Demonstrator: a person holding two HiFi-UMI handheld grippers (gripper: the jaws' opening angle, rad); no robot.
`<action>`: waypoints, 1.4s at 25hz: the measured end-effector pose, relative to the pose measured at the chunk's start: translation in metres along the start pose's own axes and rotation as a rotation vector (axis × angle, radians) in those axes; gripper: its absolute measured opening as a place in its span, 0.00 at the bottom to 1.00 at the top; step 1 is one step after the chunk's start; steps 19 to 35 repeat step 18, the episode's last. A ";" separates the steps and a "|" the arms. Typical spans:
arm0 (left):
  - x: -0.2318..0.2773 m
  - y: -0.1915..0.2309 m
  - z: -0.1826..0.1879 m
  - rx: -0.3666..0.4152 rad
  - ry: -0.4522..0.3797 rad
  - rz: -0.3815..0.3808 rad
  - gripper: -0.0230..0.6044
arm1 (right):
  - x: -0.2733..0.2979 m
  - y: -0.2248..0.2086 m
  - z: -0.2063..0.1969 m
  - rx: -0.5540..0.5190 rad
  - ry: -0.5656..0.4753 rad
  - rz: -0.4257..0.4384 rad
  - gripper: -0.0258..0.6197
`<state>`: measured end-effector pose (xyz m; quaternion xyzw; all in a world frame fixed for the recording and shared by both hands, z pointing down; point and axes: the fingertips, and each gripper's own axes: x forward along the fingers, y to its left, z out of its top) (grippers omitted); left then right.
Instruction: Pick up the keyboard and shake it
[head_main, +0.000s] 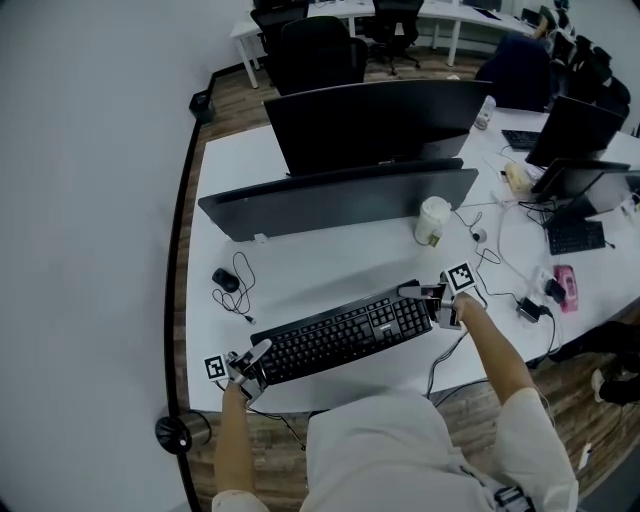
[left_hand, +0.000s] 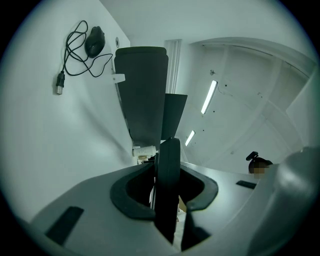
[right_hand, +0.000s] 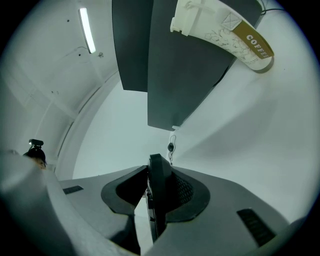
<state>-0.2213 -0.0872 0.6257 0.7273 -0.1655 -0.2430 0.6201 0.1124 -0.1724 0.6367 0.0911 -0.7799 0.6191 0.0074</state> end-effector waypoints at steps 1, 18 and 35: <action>0.001 0.000 0.000 0.005 0.001 0.001 0.23 | -0.001 0.000 0.000 0.002 -0.002 -0.004 0.26; -0.017 0.006 0.000 0.046 0.022 0.052 0.23 | 0.005 0.004 -0.022 -0.013 -0.028 -0.024 0.26; -0.017 0.006 0.000 0.046 0.022 0.052 0.23 | 0.005 0.004 -0.022 -0.013 -0.028 -0.024 0.26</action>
